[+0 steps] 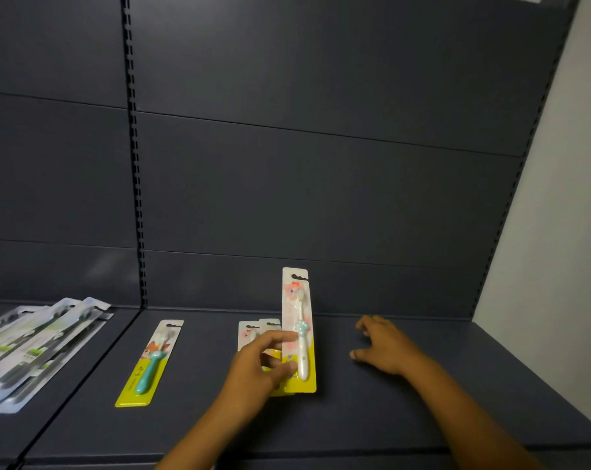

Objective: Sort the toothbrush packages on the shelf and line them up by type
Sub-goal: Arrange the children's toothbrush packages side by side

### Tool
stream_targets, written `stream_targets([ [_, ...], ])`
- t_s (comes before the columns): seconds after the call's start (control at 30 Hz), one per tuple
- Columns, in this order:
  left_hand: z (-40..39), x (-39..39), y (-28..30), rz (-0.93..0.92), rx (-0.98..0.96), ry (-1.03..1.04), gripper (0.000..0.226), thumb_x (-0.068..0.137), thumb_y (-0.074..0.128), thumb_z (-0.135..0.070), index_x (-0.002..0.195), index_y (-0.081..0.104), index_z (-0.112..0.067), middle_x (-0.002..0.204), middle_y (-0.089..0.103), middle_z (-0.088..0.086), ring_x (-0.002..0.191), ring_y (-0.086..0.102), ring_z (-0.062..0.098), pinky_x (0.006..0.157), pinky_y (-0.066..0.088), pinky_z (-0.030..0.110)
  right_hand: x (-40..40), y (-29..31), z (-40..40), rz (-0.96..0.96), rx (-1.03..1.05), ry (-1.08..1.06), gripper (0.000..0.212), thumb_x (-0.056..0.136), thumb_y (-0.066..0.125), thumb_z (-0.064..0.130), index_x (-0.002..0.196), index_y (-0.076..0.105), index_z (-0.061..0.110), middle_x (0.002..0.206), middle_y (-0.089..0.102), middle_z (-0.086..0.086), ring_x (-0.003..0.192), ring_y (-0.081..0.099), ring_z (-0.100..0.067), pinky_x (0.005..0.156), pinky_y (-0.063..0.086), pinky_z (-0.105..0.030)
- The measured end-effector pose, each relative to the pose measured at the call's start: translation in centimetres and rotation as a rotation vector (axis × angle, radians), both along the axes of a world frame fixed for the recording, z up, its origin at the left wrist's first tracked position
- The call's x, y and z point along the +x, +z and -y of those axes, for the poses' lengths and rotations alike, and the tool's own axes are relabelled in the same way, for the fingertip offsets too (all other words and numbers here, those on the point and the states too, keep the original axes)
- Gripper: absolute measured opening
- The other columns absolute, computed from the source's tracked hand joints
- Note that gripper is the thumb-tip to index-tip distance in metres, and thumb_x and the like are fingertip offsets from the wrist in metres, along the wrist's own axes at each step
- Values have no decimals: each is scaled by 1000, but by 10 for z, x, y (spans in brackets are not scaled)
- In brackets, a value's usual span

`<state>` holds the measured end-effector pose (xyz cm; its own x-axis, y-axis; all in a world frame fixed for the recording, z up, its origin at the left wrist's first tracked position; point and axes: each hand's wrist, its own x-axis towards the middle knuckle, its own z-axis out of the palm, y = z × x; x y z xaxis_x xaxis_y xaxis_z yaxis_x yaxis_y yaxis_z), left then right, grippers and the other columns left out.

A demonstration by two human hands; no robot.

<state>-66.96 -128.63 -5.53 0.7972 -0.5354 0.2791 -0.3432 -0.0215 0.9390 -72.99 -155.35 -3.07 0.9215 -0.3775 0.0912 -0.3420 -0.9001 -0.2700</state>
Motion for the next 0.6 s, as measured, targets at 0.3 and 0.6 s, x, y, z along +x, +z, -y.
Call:
stream_targets([
  [0.3,72,-13,-24,42,204,9,36,84,73,-11,107,64,-37,98,64,-5,78,59,0,73,51,15,-4,6,45,37,-19,79,57,79,72,46,126,47,25,128,48,2,121,49,-15,98,46,-35],
  [0.6,130,-14,-39,160,481,100,37,88,67,-23,124,60,-26,118,67,-4,101,61,7,80,45,13,-5,9,80,62,-10,166,53,79,72,46,122,48,27,125,49,4,119,49,-15,98,47,-36],
])
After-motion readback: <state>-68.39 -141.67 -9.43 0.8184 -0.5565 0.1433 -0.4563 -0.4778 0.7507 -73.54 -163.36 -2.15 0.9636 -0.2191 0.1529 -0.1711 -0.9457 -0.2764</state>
